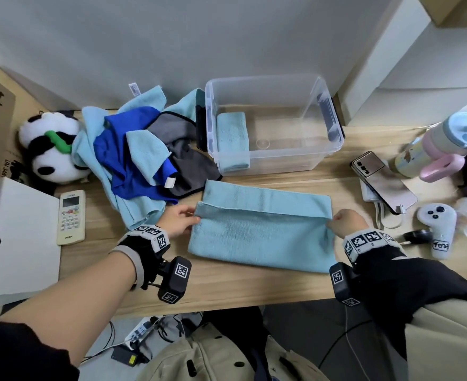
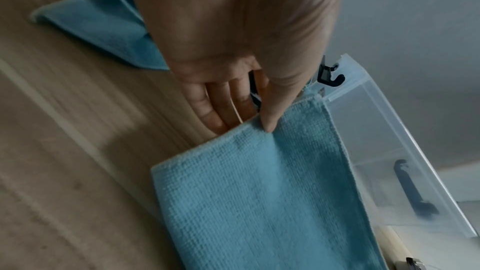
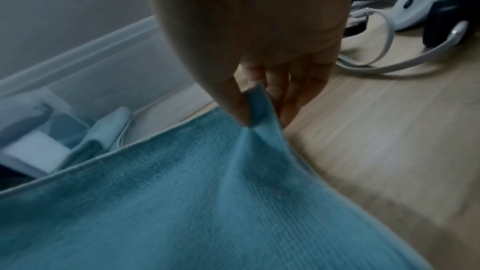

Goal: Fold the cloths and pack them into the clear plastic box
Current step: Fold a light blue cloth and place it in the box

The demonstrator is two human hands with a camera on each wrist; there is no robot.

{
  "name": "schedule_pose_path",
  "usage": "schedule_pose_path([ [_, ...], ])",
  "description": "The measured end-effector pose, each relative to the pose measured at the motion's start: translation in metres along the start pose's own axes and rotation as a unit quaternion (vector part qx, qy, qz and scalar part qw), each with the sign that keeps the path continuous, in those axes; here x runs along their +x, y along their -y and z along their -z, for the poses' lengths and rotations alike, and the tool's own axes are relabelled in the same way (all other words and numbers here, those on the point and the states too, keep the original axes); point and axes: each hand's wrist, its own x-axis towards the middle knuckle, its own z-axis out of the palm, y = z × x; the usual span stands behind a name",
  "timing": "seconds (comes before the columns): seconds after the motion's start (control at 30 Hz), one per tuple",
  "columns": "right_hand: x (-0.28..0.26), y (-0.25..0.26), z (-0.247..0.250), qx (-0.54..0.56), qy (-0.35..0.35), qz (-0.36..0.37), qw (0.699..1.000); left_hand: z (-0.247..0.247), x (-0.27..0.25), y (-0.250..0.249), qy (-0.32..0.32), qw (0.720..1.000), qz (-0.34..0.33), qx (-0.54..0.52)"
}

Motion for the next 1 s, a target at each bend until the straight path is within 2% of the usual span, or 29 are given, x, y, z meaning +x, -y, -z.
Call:
schedule_pose_path([
  [0.2, 0.012, 0.005, 0.006, 0.213, -0.031, -0.015, 0.976, -0.007, 0.019, -0.016, -0.067, 0.996, -0.040, -0.037],
  [0.33, 0.024, 0.000, -0.005, 0.270, -0.019, -0.047, 0.962, -0.013, 0.036, -0.011, -0.089, 0.995, 0.004, -0.047],
  [0.4, 0.024, -0.004, -0.012, 0.270, -0.006, -0.062, 0.961, -0.017, 0.041, -0.002, -0.080, 0.996, 0.024, -0.028],
  [0.5, 0.020, -0.002, -0.012, 0.254, -0.025, -0.058, 0.965, -0.022, 0.042, 0.006, -0.063, 0.998, 0.009, 0.010],
  [0.6, 0.021, -0.001, -0.010, 0.251, -0.051, -0.065, 0.965, -0.022, 0.047, 0.010, -0.087, 0.995, -0.035, 0.039],
  [0.73, 0.022, 0.000, -0.010, 0.222, -0.070, -0.073, 0.970, -0.026, 0.051, 0.002, -0.120, 0.988, -0.059, 0.071],
  [1.0, 0.017, 0.006, -0.011, 0.225, -0.109, -0.075, 0.965, -0.033, 0.056, -0.005, -0.174, 0.966, 0.001, 0.191],
])
